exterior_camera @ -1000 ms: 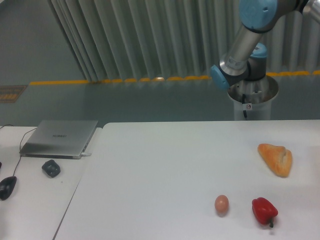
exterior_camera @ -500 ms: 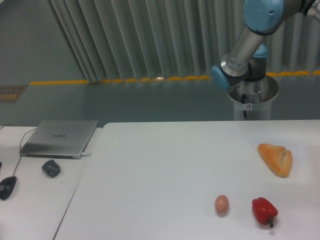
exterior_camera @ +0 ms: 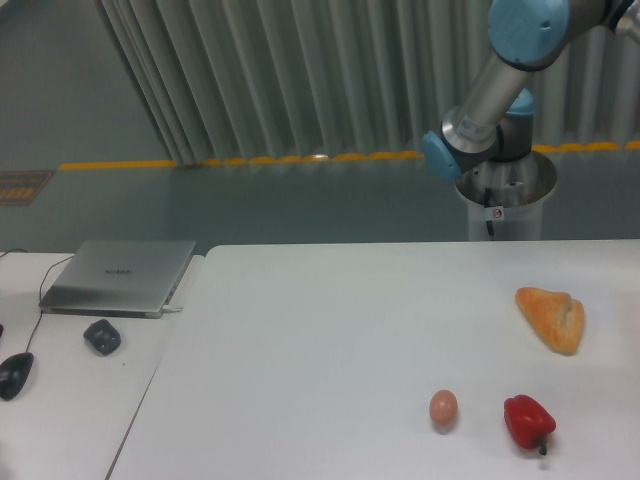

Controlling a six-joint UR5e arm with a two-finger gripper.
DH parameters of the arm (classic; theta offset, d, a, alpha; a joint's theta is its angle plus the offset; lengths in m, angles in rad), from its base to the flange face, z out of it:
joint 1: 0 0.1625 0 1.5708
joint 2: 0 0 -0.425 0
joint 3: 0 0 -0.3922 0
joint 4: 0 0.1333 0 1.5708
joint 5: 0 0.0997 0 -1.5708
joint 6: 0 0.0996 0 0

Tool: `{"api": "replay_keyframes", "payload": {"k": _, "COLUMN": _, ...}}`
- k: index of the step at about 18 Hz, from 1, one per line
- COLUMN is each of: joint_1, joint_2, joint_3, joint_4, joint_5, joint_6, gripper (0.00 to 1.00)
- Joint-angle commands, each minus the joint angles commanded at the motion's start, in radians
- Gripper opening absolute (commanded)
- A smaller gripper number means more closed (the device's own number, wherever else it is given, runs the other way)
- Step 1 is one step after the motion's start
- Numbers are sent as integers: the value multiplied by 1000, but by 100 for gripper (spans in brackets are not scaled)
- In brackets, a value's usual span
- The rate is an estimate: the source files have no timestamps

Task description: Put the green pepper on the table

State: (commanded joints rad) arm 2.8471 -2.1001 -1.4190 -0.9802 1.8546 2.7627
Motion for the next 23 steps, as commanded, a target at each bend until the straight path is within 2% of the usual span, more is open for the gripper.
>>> {"api": "replay_keyframes", "payload": {"k": 3, "joint_1": -9, "joint_2": 20, "joint_3": 18, "joint_4": -29, "joint_5": 0, "joint_6": -6, "gripper": 36}}
{"api": "replay_keyframes", "payload": {"k": 6, "joint_1": -24, "joint_2": 47, "joint_3": 32, "joint_4": -103, "joint_5": -38, "joint_6": -86, "gripper": 36}}
{"api": "replay_keyframes", "payload": {"k": 9, "joint_1": -31, "joint_2": 80, "joint_3": 51, "joint_4": -243, "joint_5": -132, "joint_6": -190, "gripper": 36}}
{"api": "replay_keyframes", "payload": {"k": 13, "joint_1": -58, "joint_2": 112, "joint_3": 74, "joint_4": -345, "joint_5": -206, "joint_6": -316, "gripper": 36}}
{"api": "replay_keyframes", "payload": {"k": 16, "joint_1": -133, "joint_2": 136, "joint_3": 81, "joint_4": -389, "joint_5": -218, "joint_6": -518, "gripper": 36}}
{"api": "replay_keyframes", "payload": {"k": 19, "joint_1": -158, "joint_2": 158, "joint_3": 83, "joint_4": -429, "joint_5": -329, "joint_6": -690, "gripper": 36}}
{"api": "replay_keyframes", "payload": {"k": 21, "joint_1": -190, "joint_2": 167, "joint_3": 68, "joint_4": -433, "joint_5": -403, "joint_6": -820, "gripper": 36}}
{"api": "replay_keyframes", "payload": {"k": 23, "joint_1": -222, "joint_2": 167, "joint_3": 61, "joint_4": -431, "joint_5": -410, "joint_6": -964, "gripper": 36}}
